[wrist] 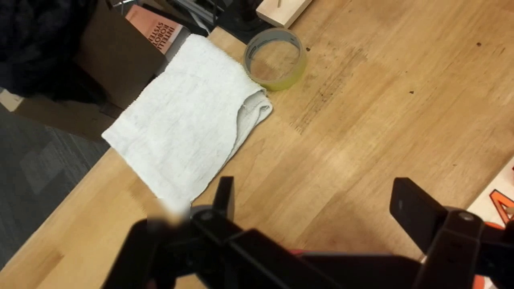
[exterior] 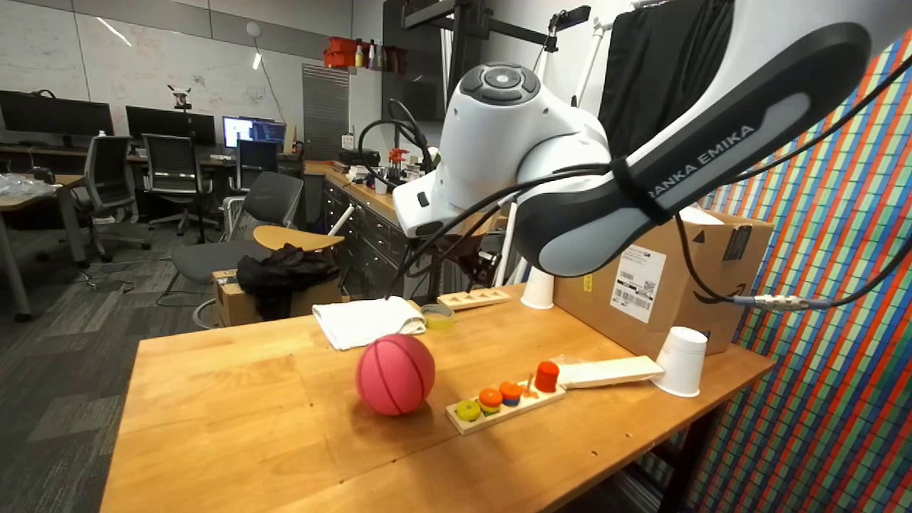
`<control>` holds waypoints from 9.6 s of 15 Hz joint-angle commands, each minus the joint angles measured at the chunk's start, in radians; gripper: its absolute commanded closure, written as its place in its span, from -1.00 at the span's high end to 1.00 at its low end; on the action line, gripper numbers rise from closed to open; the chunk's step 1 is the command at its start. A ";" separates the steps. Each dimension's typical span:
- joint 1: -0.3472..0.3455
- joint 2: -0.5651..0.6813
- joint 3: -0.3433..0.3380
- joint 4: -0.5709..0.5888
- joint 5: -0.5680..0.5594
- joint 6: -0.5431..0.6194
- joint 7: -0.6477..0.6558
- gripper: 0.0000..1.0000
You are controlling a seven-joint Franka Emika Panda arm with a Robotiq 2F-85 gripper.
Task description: Move the basketball to the right
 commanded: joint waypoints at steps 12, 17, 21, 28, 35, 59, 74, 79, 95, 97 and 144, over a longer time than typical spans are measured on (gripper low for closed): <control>0.056 0.005 0.158 0.088 0.866 -0.517 -0.495 1.00; 0.050 0.037 0.158 0.248 1.012 -0.780 -0.622 1.00; 0.043 0.104 0.156 0.320 1.020 -0.900 -0.681 1.00; 0.021 0.236 0.157 0.413 1.006 -1.038 -0.699 1.00; 0.016 0.320 0.163 0.486 0.982 -1.117 -0.721 1.00; -0.113 0.397 0.130 0.554 0.974 -0.956 -0.922 1.00; -0.185 0.420 -0.020 0.586 0.847 -0.679 -0.856 1.00; -0.227 0.381 -0.024 0.545 0.881 -0.653 -0.820 1.00; -0.166 0.206 0.055 0.392 0.917 -0.783 -0.769 1.00; -0.158 0.194 0.061 0.381 0.921 -0.814 -0.787 1.00; -0.008 0.302 0.190 0.443 1.263 -1.017 -1.524 1.00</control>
